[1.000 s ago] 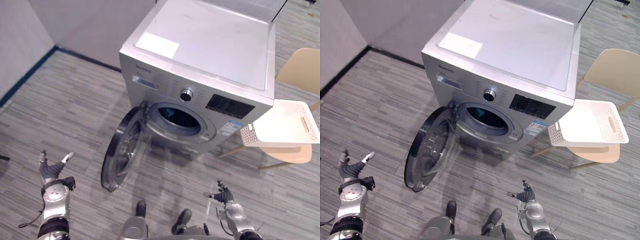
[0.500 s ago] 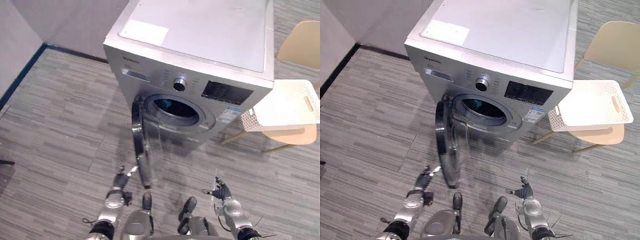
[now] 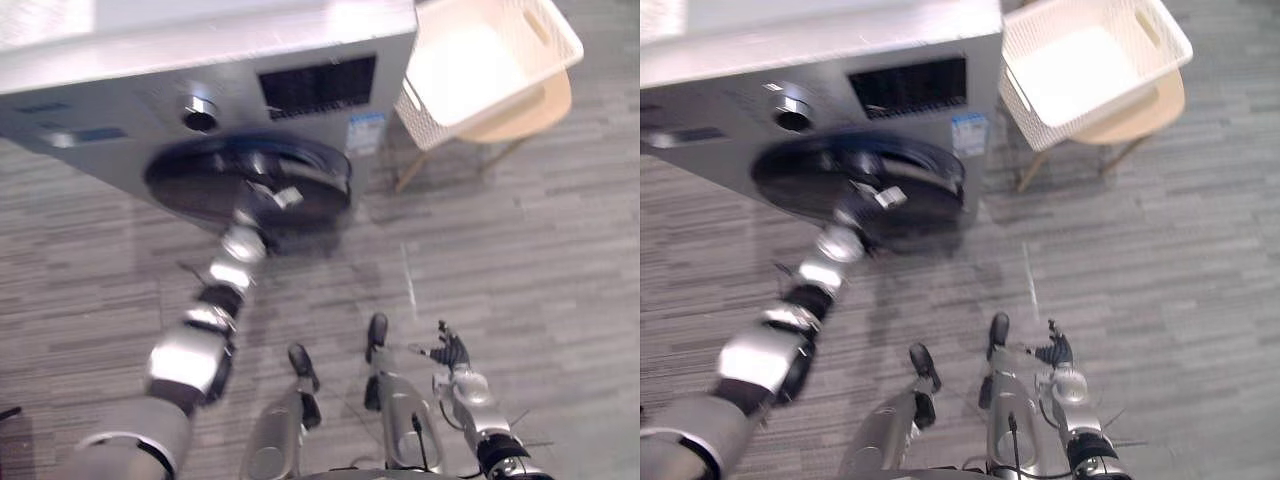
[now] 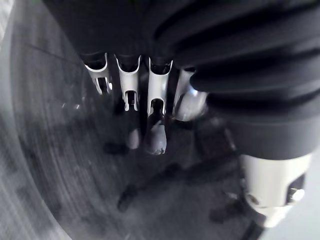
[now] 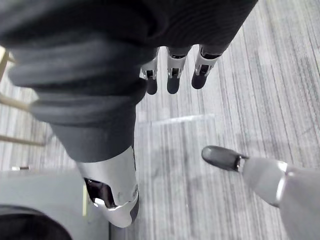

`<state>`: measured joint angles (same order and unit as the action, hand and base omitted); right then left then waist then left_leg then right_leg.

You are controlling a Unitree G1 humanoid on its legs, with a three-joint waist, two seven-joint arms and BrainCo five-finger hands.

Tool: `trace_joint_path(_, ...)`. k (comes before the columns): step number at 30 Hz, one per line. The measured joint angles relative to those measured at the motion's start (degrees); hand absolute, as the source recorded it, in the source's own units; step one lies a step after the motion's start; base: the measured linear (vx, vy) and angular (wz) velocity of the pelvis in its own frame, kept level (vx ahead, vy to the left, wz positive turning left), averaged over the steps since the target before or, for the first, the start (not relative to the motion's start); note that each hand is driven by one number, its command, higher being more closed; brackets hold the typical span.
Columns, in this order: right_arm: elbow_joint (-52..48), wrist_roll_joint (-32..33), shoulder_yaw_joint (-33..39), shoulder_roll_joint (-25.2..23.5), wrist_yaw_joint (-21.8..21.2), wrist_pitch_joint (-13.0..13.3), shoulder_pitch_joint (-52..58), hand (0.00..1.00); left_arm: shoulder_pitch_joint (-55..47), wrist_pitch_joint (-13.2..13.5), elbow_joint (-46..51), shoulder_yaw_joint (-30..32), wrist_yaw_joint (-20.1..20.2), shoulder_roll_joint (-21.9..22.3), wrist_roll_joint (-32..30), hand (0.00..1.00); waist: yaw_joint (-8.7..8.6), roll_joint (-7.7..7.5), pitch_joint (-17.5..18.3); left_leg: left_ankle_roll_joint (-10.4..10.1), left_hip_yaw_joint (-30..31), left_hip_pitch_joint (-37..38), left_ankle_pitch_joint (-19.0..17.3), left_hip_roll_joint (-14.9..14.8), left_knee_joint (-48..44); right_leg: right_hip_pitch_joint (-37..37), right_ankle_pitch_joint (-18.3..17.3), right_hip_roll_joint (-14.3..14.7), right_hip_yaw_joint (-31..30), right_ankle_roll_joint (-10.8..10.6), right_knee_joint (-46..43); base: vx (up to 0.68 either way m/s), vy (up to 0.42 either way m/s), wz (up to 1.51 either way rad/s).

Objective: Pick up the laundry basket with both hands and put the clothes into the washing machine.

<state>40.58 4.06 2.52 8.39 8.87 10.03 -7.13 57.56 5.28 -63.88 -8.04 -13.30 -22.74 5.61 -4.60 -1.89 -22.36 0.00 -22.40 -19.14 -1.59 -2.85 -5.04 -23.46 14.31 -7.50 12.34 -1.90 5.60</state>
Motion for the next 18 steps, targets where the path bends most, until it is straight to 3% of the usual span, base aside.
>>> trace_joint_path(3,-7.2,0.1,-0.3,-2.0,0.8,1.2,2.7,0.0,2.7,-0.5,1.5,1.6,-0.8,-2.4,0.5,0.0,1.19,-0.84,-0.9,-0.1,0.4,-3.3,0.0,-1.2,-2.0,-2.0,0.4,0.5,-0.2,0.1,0.0,-0.05,-0.001,0.1)
trace_joint_path(7,-12.5,0.4,-0.5,-2.7,1.0,2.6,5.4,0.0,1.2,-0.3,7.9,3.4,-2.1,-0.5,0.3,0.0,2.95,-0.85,-0.9,-0.2,2.0,-4.7,-0.1,-1.8,-3.3,-1.8,0.3,0.6,0.4,0.1,0.0,-0.03,0.007,0.19)
trace_joint_path(9,-13.2,0.3,-0.6,-2.7,1.0,2.9,5.9,0.0,-3.0,1.4,14.7,4.1,-3.0,0.9,0.2,0.0,3.37,-0.85,-0.9,-0.2,3.2,-5.1,-0.1,-2.0,-4.0,-1.3,0.3,0.6,0.9,0.1,0.0,-0.01,0.025,0.34)
trace_joint_path(13,-11.8,-1.0,-2.1,-2.8,1.1,2.8,8.2,0.0,-23.9,4.7,29.3,3.7,-3.8,10.8,0.2,0.0,6.13,-0.53,-0.4,-0.9,7.1,-1.2,-0.6,-2.2,-4.3,5.2,-2.4,0.9,4.7,0.3,0.0,0.06,0.015,0.43)
trace_joint_path(16,-6.0,-3.0,-2.1,-2.6,1.1,2.4,7.2,0.0,-38.4,5.3,31.6,3.6,-3.4,14.6,0.3,0.0,7.23,-0.17,2.5,-1.1,9.3,0.1,-0.5,-2.1,-3.9,7.5,-3.8,1.0,7.2,0.3,-0.3,0.09,0.014,0.52)
trace_joint_path(18,-1.0,-3.7,-1.5,-1.4,1.2,1.5,6.4,0.0,-49.4,5.3,31.6,3.2,-1.9,16.4,1.0,0.0,7.57,1.93,4.7,-1.5,14.8,0.7,-0.2,-1.0,-3.9,11.0,-5.9,0.5,12.9,-0.3,-1.2,0.09,0.034,1.12)
